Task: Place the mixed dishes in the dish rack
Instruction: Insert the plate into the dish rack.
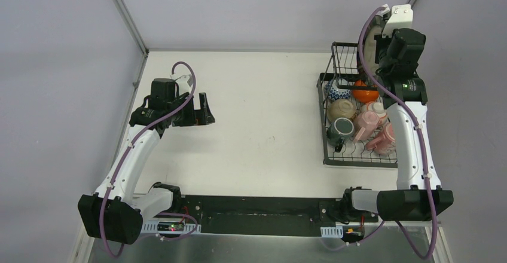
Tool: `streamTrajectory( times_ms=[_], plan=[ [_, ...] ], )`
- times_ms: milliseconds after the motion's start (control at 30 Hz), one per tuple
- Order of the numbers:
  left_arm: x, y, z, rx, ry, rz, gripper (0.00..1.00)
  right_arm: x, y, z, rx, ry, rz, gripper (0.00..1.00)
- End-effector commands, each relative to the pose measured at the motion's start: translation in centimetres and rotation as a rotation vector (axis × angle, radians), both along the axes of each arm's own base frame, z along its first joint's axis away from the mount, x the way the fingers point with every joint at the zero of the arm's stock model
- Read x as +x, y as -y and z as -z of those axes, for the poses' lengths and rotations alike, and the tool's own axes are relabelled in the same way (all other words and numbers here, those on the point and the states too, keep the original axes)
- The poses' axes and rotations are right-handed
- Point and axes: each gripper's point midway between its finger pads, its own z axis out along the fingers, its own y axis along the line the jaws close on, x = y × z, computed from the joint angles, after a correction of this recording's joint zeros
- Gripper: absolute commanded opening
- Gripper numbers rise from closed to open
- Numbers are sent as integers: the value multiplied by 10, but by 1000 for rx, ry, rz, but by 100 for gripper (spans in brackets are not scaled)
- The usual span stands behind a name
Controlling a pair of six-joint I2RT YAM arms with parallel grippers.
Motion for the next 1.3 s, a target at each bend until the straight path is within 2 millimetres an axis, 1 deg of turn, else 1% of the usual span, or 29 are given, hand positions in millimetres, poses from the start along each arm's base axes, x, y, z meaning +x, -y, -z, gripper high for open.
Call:
streamTrajectory(
  times_ms=[0, 67, 167, 200, 267, 300, 333, 433, 500, 567, 633, 700, 833, 967, 1133, 1267],
  plan=[
    [4, -1, -6, 18, 44, 3, 99, -12, 10, -68, 32, 246, 75, 0],
    [4, -1, -6, 16, 43, 5, 99, -12, 10, -69, 33, 248, 77, 0],
    [4, -1, -7, 18, 48, 2, 99, -9, 10, -59, 33, 228, 78, 0],
    [3, -1, -7, 18, 49, 3, 99, -8, 10, -54, 35, 220, 73, 2],
    [3, -2, -7, 19, 50, 1, 99, -6, 6, -46, 44, 208, 56, 11],
    [3, -1, -7, 18, 48, 3, 99, -5, 4, -44, 50, 207, 43, 13],
    [3, -1, -7, 18, 48, 3, 99, -4, 2, -43, 57, 207, 31, 15],
    [3, -1, -7, 18, 50, 5, 99, -2, -4, -43, 70, 212, 1, 16],
    [3, -1, -8, 17, 53, 5, 99, -1, -4, -42, 72, 212, 0, 16],
    [3, -1, -8, 19, 54, 3, 99, -1, -3, -44, 72, 214, 5, 19],
    [2, -2, -8, 21, 56, 1, 99, -2, -2, -46, 73, 220, 11, 26],
    [2, -2, -8, 21, 55, 1, 99, -4, -2, -50, 76, 224, 15, 38],
    [3, -2, -9, 21, 56, 1, 99, -10, -2, -56, 92, 221, 19, 52],
    [3, -1, -8, 20, 52, 4, 99, -15, -6, -58, 124, 202, 3, 67],
    [3, -1, -8, 21, 53, 1, 99, -22, -17, -56, 176, 143, -30, 85],
    [3, -1, -9, 18, 57, 3, 99, -28, -42, -55, 249, 103, -123, 99]
  ],
)
